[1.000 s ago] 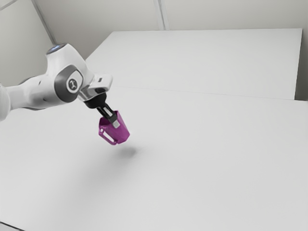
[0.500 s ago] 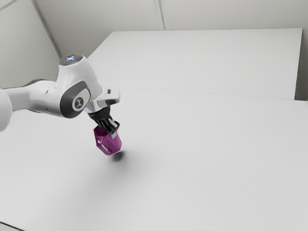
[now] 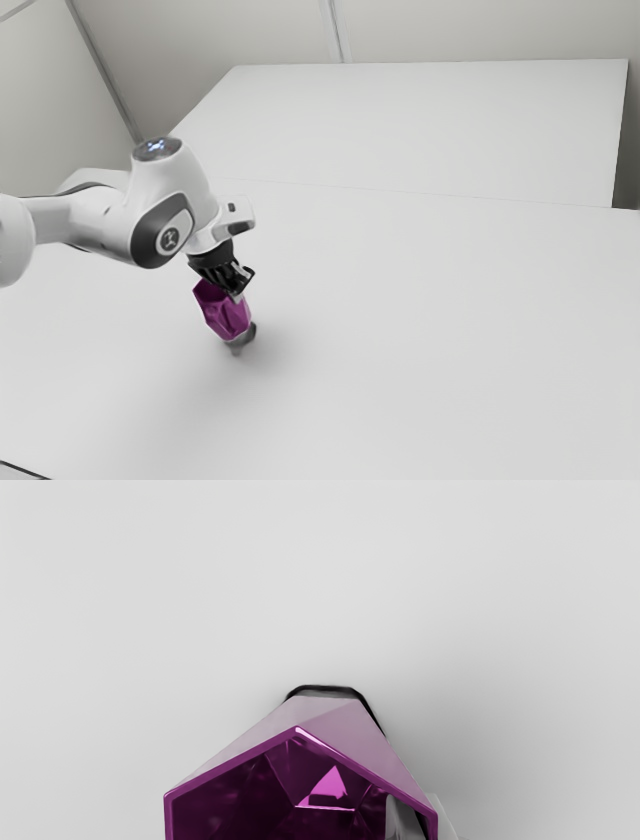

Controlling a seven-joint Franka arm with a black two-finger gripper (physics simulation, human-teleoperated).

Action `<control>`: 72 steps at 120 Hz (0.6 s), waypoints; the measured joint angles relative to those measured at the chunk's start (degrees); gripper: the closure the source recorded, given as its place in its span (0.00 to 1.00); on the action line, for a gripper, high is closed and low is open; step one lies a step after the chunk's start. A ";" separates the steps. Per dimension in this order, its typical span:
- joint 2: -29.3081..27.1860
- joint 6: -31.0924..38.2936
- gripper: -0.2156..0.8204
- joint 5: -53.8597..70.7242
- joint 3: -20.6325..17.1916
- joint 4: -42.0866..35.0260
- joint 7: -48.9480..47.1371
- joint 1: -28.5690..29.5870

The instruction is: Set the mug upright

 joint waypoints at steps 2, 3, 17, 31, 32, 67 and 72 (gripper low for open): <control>0.13 0.23 0.97 0.11 0.00 -0.01 -0.27 0.00; 0.21 0.35 0.97 0.15 -0.01 -0.01 -0.40 0.00; 1.21 1.60 0.97 0.56 0.00 -0.03 -2.08 0.00; 2.04 2.52 0.97 0.70 0.01 -0.03 -3.44 -0.01; 2.09 2.58 0.97 0.71 0.01 -0.03 -3.53 -0.01; 3.44 3.84 0.97 0.80 -0.05 0.06 -6.22 -0.09; 3.43 3.94 0.97 0.79 -0.06 0.06 -6.54 -0.13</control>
